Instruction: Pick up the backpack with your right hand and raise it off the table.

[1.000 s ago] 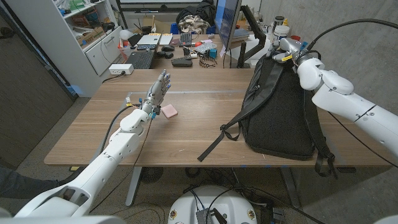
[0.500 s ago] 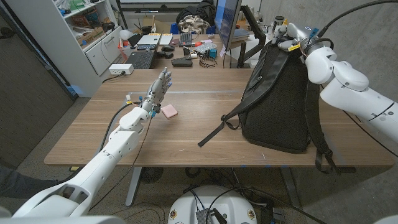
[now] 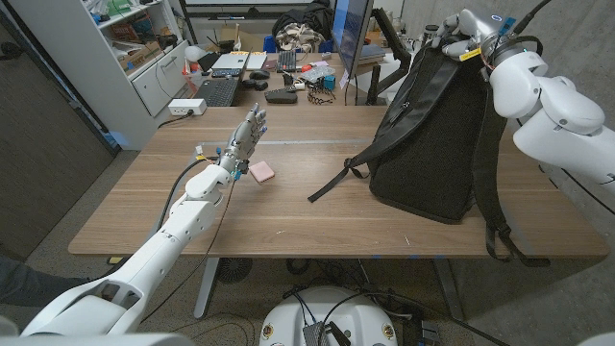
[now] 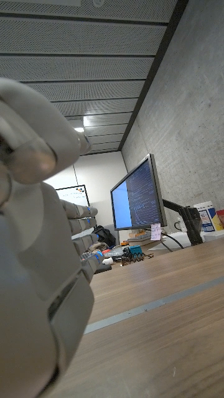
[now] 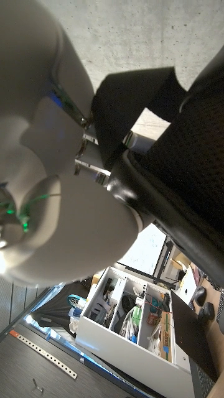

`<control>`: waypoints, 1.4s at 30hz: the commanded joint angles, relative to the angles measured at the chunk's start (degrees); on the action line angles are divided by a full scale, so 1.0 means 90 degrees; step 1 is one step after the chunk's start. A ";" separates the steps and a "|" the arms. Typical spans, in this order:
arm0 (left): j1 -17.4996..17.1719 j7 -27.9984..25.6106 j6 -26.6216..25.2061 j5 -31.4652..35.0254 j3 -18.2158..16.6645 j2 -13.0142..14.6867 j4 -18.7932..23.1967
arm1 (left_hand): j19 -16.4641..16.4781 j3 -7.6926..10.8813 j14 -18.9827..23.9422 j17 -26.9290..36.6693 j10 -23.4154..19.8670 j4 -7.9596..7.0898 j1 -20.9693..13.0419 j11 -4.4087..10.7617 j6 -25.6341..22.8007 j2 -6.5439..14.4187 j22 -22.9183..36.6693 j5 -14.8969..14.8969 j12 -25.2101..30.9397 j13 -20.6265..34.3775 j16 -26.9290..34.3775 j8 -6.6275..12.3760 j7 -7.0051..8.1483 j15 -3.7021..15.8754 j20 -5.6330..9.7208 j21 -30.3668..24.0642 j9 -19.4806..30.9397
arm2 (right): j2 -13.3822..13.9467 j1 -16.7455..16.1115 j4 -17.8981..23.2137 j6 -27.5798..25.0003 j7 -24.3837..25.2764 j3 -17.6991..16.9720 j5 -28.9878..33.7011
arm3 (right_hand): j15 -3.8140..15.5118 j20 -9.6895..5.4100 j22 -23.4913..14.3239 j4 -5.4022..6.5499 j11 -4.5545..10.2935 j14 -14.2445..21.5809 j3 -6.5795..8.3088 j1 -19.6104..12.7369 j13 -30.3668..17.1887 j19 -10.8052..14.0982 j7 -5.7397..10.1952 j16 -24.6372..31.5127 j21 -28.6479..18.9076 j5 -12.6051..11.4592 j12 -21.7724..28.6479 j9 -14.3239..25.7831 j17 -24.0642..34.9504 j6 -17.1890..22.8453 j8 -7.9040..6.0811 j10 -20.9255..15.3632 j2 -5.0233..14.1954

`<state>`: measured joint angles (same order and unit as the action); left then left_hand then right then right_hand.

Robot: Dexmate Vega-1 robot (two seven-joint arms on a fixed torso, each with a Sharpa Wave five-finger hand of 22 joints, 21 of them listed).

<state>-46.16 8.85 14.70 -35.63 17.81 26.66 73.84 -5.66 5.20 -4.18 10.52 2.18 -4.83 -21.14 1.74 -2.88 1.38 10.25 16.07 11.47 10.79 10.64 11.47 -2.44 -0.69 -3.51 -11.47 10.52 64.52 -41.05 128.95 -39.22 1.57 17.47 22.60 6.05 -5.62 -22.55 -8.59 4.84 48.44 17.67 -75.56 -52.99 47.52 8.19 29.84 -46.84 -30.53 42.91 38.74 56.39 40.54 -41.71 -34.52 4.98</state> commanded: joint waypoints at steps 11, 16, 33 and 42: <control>0.0013 0.0032 0.0011 0.0010 0.0027 -0.0042 -0.0043 | -0.0044 -0.0054 0.0019 0.0027 0.0047 -0.0014 -0.0016 0.0037 -0.0076 0.0071 0.0027 -0.0031 0.0025 0.0025 0.0040 0.0025 0.0001 0.0028 -0.0045 -0.0021 0.0029 | 0.0506 -0.0066 0.0819 -0.0713 -0.0289 -0.0855 -0.0320 | 0.0835 -0.0755 0.0006 0.0012 0.0430 0.0124 0.0087 0.0037 -0.0027 -0.0045 0.0026 -0.0072 -0.0105 -0.0042 0.0006 0.0022 0.0044 0.0030 0.0037 -0.0508 0.0034; 0.0020 0.0043 0.0007 0.0007 0.0027 -0.0044 -0.0052 | -0.0043 -0.0057 0.0022 0.0027 0.0045 -0.0013 -0.0018 0.0039 -0.0077 0.0073 0.0027 -0.0033 0.0025 0.0025 0.0041 0.0024 -0.0006 0.0027 -0.0048 -0.0021 0.0029 | 0.0607 0.0114 0.0920 -0.0900 -0.0359 -0.0854 -0.0322 | 0.0835 -0.0759 0.0012 0.0017 0.0430 0.0145 0.0101 0.0057 -0.0012 -0.0058 0.0022 -0.0096 -0.0131 -0.0045 -0.0016 0.0040 0.0060 0.0034 0.0041 -0.0524 0.0036; -0.0006 0.0002 -0.0056 0.0026 0.0031 -0.0018 0.0001 | -0.0045 -0.0066 0.0013 0.0027 0.0042 -0.0009 -0.0028 0.0035 -0.0076 0.0079 0.0027 -0.0038 0.0025 0.0025 0.0036 0.0019 -0.0005 0.0027 -0.0048 -0.0020 0.0029 | 0.0670 0.0876 0.0983 -0.1336 -0.0495 -0.0725 -0.0500 | 0.0837 -0.0768 0.0031 0.0017 0.0450 0.0193 0.0140 0.0101 -0.0011 -0.0099 0.0031 -0.0156 -0.0193 -0.0052 -0.0059 0.0051 0.0111 0.0057 0.0068 -0.0562 0.0031; -0.0045 -0.0014 -0.0079 0.0016 0.0013 0.0029 0.0105 | -0.0027 -0.0073 0.0020 0.0027 0.0045 -0.0006 -0.0035 0.0029 -0.0073 0.0082 0.0027 -0.0040 0.0023 0.0026 0.0038 0.0015 -0.0007 0.0026 -0.0040 -0.0027 0.0029 | 0.0629 0.1387 0.1013 -0.1506 -0.0556 -0.0369 -0.0465 | 0.0838 -0.0771 0.0035 0.0018 0.0438 0.0221 0.0156 0.0123 -0.0015 -0.0103 0.0036 -0.0183 -0.0245 -0.0049 -0.0079 0.0052 0.0147 0.0060 0.0091 -0.0582 0.0035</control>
<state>-46.13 9.06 14.30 -35.51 18.13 26.49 73.83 -5.87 4.81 -4.18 10.52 2.19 -4.90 -21.45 1.74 -2.88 1.69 10.24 16.07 11.47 10.79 10.64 11.47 -2.44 -0.69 -3.69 -11.47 10.52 70.42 -33.20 137.69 -50.91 -2.84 11.50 18.53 6.44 -5.73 -22.00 -8.76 5.22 49.69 17.99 -74.41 -52.93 47.00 8.50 28.56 -48.72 -30.73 42.24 38.89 57.46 40.85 -41.08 -35.54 4.90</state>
